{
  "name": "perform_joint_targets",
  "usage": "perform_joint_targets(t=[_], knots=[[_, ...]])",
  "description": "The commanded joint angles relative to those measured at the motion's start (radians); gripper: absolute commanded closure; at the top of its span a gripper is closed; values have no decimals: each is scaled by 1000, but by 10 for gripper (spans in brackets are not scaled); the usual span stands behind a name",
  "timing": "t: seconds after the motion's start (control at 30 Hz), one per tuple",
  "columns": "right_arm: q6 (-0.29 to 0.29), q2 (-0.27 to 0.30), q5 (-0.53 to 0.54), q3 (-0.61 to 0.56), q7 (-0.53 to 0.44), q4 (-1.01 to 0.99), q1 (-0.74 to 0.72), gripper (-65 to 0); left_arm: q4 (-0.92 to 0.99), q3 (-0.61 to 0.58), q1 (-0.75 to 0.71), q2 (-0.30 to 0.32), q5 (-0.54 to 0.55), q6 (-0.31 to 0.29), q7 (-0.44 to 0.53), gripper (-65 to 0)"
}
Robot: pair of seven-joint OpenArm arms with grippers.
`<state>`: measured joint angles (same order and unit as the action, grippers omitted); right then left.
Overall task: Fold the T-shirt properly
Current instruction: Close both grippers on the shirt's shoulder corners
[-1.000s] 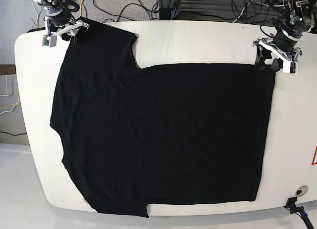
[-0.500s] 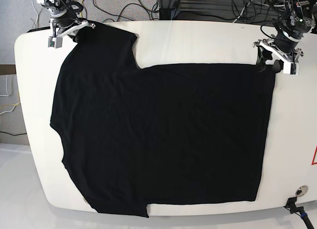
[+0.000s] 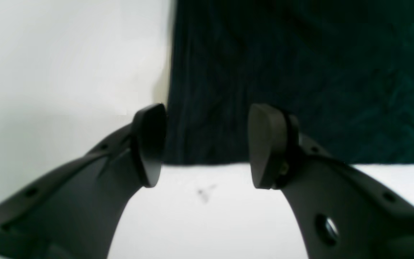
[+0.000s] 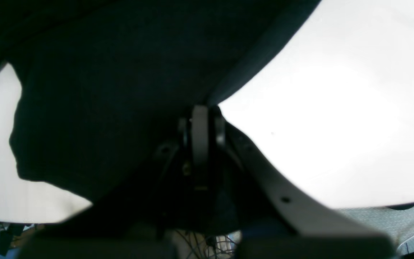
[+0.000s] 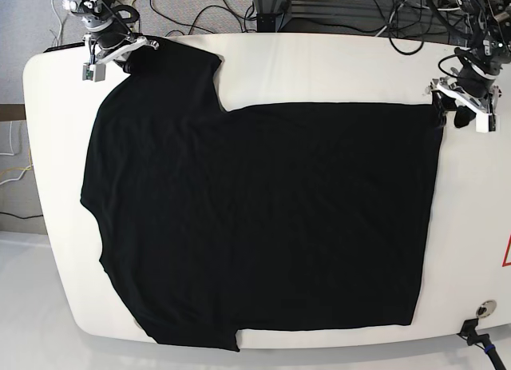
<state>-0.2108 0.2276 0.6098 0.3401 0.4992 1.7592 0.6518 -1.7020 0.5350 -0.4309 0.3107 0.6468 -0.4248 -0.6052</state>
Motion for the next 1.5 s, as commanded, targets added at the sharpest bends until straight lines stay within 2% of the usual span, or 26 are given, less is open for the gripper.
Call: perform_joint_targets(t=[0.0,0.17,0.67,0.7,0.87,1.47], knots=[[7,9,-13,-1,39,0,18,0,12,3,21,5,20,-18,1,-329],[8,9,-16,0,38,-1,18,0,73,-12,52,-4,17,-56,-10,-326],[6,10,-15,-8,40,-3,18,0,108,-30,81,-26,12,-57,-112,-299],[-4,7,-17,3,49,-6,12,0,109,-4,82,-19,8,-55,-99,-319],[-9,8,-17,3,54,-1,9,0,138,91,93,-4,55,-69,-97,-314],[-7,8,-24,1,52,0,5,0,201,57,158,-4,43,-71,-61,-300]])
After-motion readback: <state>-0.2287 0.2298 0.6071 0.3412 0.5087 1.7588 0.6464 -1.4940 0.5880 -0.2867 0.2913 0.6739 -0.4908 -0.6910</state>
